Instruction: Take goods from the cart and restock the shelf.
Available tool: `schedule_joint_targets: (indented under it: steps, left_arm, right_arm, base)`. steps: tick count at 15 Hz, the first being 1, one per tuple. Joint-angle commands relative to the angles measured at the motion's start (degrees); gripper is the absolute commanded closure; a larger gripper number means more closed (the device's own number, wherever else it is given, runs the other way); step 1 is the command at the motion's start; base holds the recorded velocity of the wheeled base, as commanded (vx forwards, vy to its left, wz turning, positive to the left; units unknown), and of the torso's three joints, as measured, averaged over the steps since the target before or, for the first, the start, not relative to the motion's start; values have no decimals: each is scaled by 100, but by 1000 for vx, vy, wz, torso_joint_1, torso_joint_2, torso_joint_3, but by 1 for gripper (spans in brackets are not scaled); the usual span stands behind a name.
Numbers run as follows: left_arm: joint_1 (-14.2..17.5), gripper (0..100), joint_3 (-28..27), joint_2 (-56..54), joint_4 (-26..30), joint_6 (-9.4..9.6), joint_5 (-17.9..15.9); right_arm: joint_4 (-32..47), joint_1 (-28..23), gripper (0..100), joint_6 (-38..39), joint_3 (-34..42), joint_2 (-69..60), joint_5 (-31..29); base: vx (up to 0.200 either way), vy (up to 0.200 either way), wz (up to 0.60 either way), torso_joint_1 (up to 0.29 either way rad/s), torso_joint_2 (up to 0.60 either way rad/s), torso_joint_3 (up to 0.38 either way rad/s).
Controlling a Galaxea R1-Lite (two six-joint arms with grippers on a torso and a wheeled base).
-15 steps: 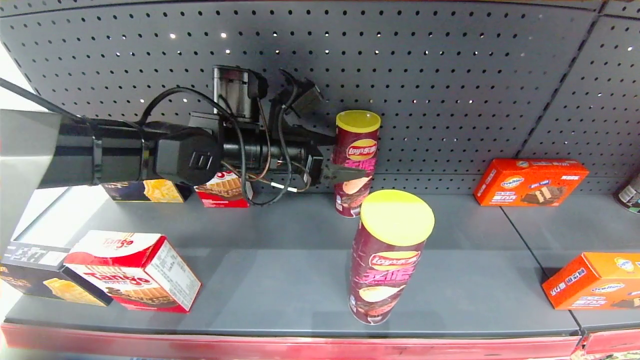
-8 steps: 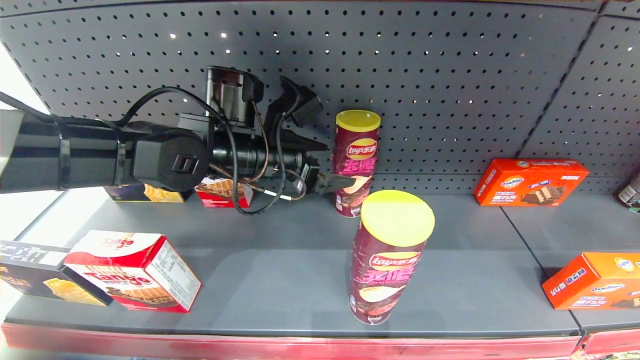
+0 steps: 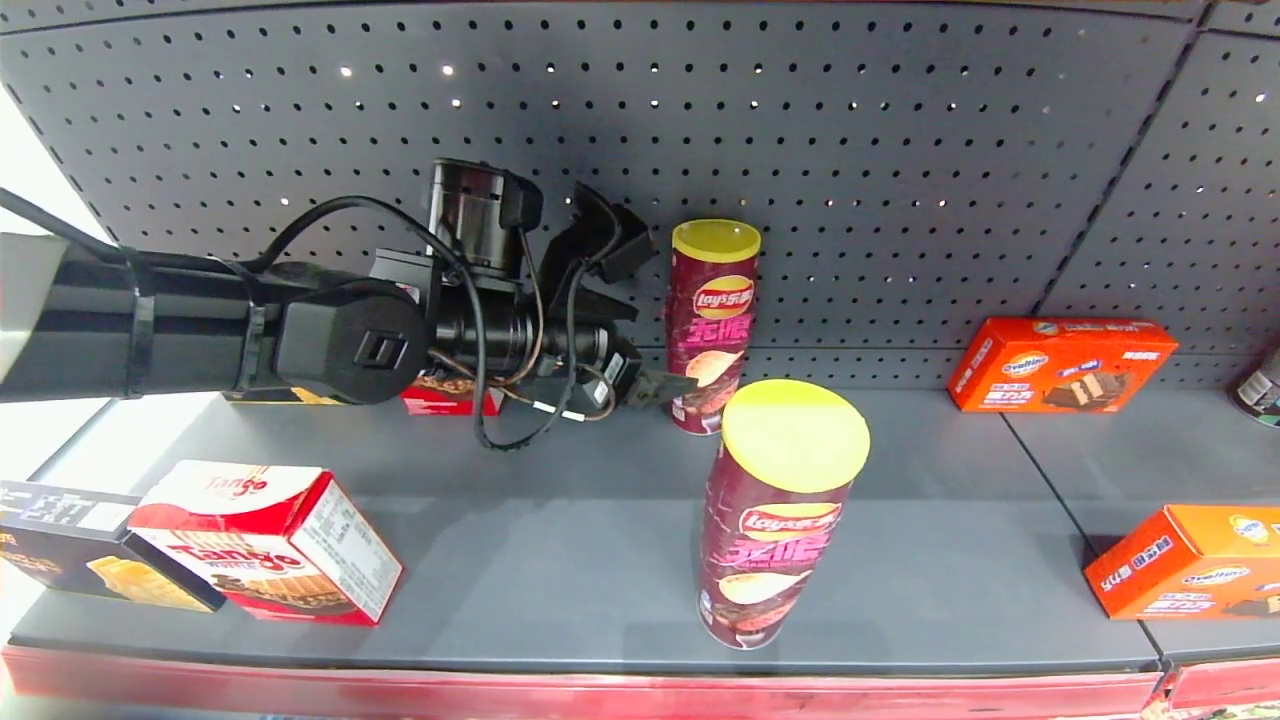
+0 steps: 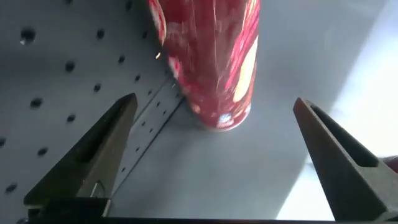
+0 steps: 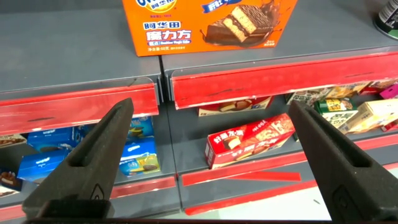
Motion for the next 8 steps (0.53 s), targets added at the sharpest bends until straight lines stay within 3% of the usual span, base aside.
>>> schedule_joint_targets:
  steps: [1,2,5,8]
  left_arm:
    - [2,0,106,-57,-4,-1,116]
    - [2,0,106,-57,-4,-1,116]
    - [-7,0,158,-83,-13,-1,652]
    - [-15,0,194,-241,-13,7,916]
  right_arm:
    - [0,1,0,-1,0,9,-2]
    - [0,1,0,-1,0,9,-2]
    - [0,1,0,-1,0,9,-2]
    - [0,1,0,-1,0,9,-2]
  base:
    - [0,0,0,0,0,0]
    - [0,0,0,0,0,0]
    - [0,0,0,0,0,0]
    - [0,0,0,0,0,0]
